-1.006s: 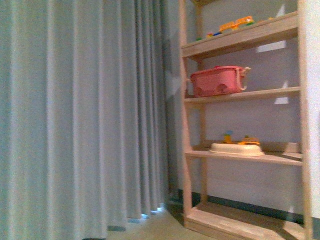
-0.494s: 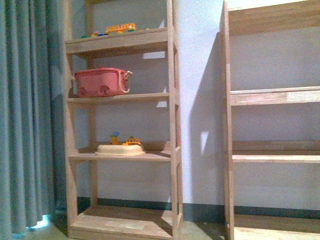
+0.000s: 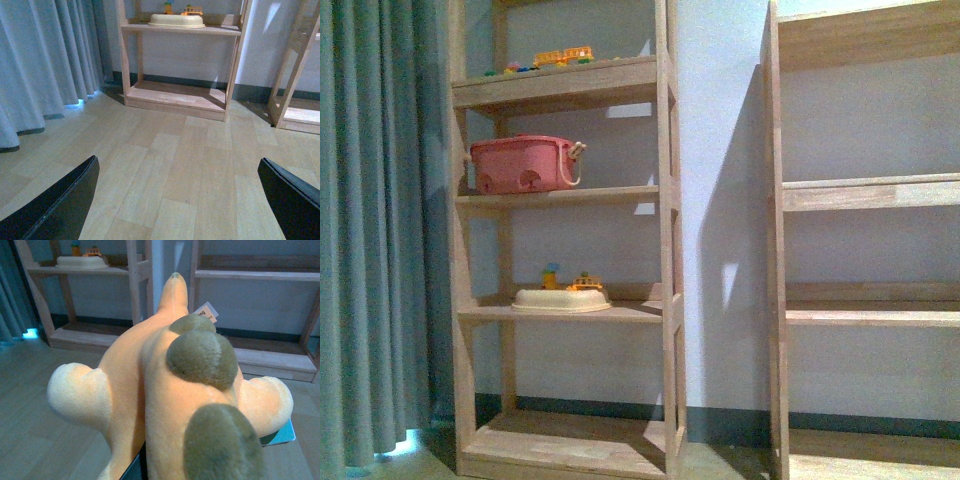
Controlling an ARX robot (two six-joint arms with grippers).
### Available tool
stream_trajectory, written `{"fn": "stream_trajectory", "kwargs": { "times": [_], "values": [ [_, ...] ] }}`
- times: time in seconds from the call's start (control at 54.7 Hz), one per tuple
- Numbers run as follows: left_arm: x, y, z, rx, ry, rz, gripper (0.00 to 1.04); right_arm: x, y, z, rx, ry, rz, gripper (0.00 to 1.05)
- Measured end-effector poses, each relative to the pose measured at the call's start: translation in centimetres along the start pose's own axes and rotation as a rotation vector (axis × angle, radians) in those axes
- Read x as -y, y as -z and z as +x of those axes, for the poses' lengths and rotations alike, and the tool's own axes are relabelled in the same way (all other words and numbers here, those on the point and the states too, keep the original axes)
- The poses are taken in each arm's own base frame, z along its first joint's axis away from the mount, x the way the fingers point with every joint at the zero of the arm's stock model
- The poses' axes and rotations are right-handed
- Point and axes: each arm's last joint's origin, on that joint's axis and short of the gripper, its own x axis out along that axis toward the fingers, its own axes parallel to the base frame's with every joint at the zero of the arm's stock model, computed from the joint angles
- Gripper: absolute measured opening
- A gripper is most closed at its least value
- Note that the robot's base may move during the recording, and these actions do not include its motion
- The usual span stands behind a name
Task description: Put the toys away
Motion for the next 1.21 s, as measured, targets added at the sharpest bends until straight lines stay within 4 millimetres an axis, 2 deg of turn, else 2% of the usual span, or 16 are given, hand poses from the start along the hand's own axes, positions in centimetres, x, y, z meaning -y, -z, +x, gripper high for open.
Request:
{"fn": "stream_trajectory", "kwargs": {
  "times": [1.207],
  "values": [
    [0.03, 0.01, 0.01, -0.001, 0.007, 0.002, 0.98, 0.04, -0.01, -0.01, 0.001, 0.011, 0.000, 0.07]
  ]
}}
